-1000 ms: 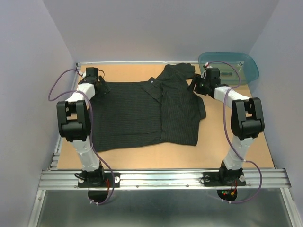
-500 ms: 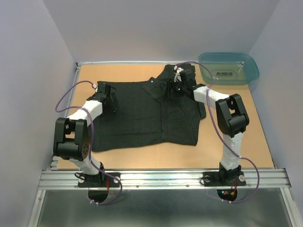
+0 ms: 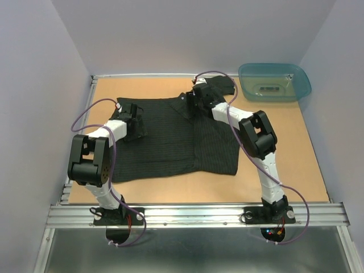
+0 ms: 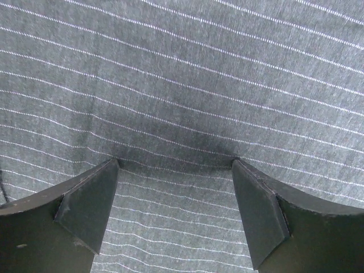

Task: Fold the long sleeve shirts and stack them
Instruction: Flatten the shirt out

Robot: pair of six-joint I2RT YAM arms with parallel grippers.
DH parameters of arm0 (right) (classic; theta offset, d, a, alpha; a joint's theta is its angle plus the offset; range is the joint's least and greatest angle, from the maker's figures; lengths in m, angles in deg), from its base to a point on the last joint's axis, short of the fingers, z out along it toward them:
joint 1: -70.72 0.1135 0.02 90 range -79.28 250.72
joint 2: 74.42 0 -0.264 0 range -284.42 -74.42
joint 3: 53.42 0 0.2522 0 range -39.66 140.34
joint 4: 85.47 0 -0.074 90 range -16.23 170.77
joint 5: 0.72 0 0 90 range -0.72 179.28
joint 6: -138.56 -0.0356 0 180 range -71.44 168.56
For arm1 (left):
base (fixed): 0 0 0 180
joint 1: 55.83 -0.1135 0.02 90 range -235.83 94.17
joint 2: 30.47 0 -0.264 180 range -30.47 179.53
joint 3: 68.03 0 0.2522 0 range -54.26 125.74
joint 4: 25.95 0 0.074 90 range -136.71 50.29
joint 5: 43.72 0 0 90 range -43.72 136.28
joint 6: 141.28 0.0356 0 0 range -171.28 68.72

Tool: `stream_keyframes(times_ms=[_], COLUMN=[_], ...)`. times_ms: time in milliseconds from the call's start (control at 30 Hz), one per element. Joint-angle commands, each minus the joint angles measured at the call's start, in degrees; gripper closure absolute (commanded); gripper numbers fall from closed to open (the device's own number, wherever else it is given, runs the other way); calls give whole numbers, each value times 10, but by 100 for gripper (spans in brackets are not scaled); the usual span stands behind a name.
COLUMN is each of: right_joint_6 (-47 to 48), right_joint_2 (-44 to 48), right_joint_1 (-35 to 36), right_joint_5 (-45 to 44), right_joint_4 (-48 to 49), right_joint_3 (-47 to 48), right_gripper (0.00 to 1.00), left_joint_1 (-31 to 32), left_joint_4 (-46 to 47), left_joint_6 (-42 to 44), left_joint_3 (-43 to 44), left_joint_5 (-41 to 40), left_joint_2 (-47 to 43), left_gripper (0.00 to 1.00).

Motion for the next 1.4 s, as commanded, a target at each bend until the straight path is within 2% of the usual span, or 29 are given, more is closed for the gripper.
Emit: stream_keyframes(times_ms=[0,67,167,200,267,300,433,467,633,667,700,833,867,967,1000,1033,1067,1133,1200,1233,1267,1367], right_joint_6=[-13,-14,-10,-10,-4,0,15,8,-50,-75,-85,-129,-148,-189,-194,-199,-205,-210,-211,-212,-213,-201], right_joint_2=[-23,-23,-15,-9,27,46,157,216,397,454,454,618,642,727,748,766,797,816,818,810,798,709], right_joint_1=[-2,-2,-2,-1,0,5,20,24,35,36,40,43,43,43,43,43,43,43,43,43,43,37], right_joint_5=[-60,-69,-83,-83,-84,-85,-89,-90,-59,-37,-18,96,163,260,279,291,282,235,136,101,15,-77], right_joint_4=[15,15,15,15,15,15,15,15,-20,-49,-62,-142,-176,-247,-266,-285,-329,-373,-405,-408,-407,-392], right_joint_3=[41,43,41,33,19,10,-88,-112,-284,-338,-363,-480,-498,-556,-563,-565,-559,-533,-487,-469,-459,-436], right_gripper=[39,43,60,82,97,99,99,98,96,96,96,94,93,76,57,49,38,32,23,21,21,28], left_joint_1=[2,2,2,3,2,2,2,2,2,2,2,2,2,2,2,2,2,2,2,2,2,2], left_joint_4=[4,4,4,4,2,2,2,0,-2,-2,-2,-3,-3,-2,-1,0,0,1,4,4,4,3], left_joint_6=[7,7,8,9,8,8,7,7,5,5,3,2,2,0,-1,-3,-4,-7,-9,-9,-9,-11], left_joint_3=[11,12,13,14,16,16,19,20,20,20,20,17,16,13,12,9,8,2,0,1,1,0], left_joint_5=[-18,-19,-21,-21,-23,-23,-24,-26,-28,-31,-33,-33,-31,-32,-33,-34,-37,-38,-38,-39,-40,-39], left_joint_2=[-10,-9,-8,-6,-6,-5,-3,-2,-2,-3,-4,-8,-8,-17,-23,-27,-30,-40,-44,-45,-44,-37], left_gripper=[7,7,7,7,7,7,8,7,7,7,8,7,7,8,7,7,7,7,7,7,7,7])
